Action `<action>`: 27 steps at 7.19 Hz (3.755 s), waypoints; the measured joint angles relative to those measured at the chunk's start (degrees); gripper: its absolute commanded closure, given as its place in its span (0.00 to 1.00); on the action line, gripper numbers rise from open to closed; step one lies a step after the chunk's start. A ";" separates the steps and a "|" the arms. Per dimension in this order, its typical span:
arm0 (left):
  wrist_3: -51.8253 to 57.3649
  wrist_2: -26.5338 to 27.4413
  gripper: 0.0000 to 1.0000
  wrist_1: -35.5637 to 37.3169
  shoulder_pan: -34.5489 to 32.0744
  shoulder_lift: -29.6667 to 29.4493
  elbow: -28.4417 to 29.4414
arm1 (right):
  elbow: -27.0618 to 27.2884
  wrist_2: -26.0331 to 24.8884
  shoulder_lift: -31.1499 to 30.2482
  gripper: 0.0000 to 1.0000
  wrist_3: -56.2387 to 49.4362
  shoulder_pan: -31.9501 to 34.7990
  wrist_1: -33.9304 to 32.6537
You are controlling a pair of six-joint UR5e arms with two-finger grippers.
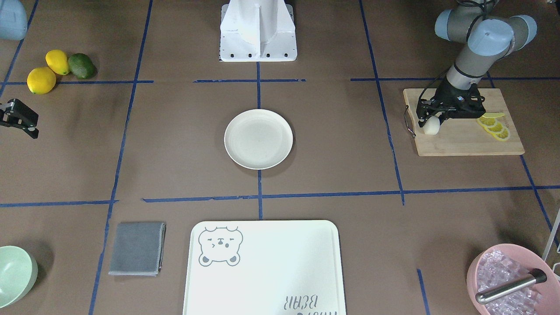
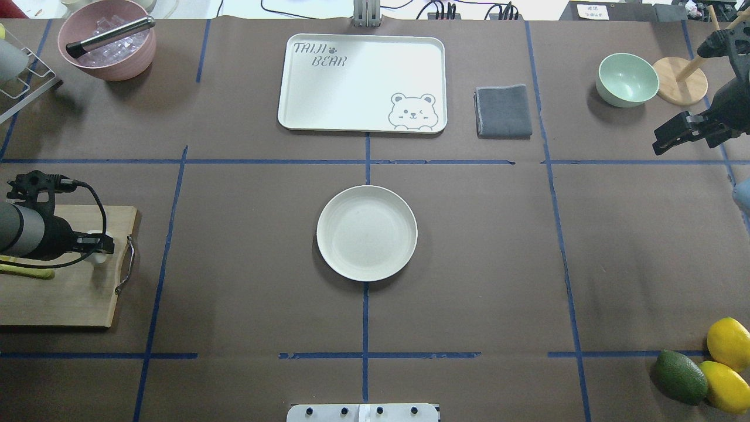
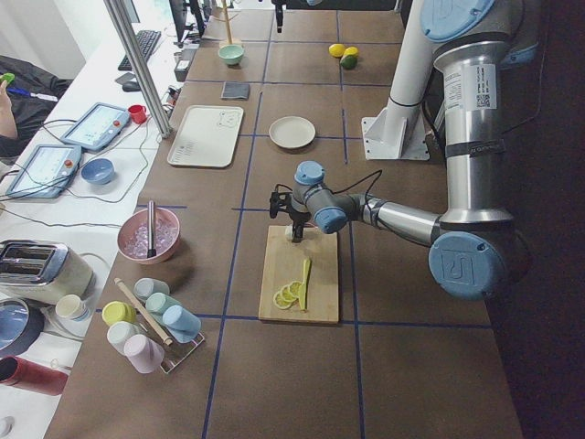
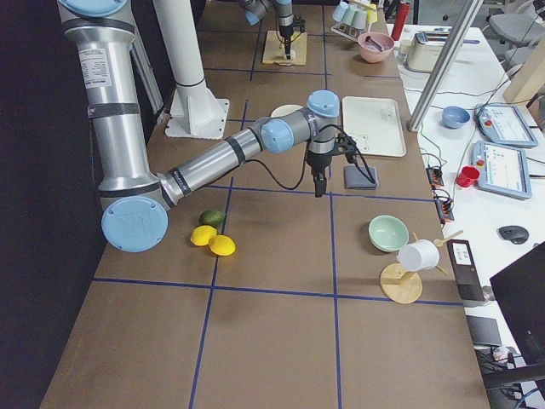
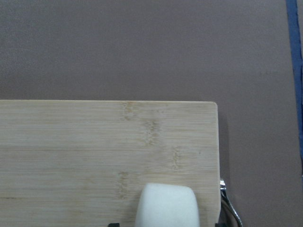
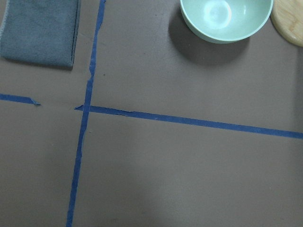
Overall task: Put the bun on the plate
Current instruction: 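Grasp the white bun on the cutting board with the left gripper, then carry the bun with the left gripper onto the white plate, release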
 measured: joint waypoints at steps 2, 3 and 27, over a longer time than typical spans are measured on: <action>-0.03 -0.09 0.62 0.00 -0.06 0.17 -0.35 | -0.02 0.01 0.06 0.00 0.01 0.00 0.03; 0.01 -0.25 0.63 0.02 -0.14 0.38 -0.69 | 0.02 0.06 0.08 0.01 0.01 0.06 0.03; -20.80 7.94 0.00 33.58 14.96 -57.51 19.59 | 2.07 4.84 -10.15 0.01 -12.02 10.54 0.03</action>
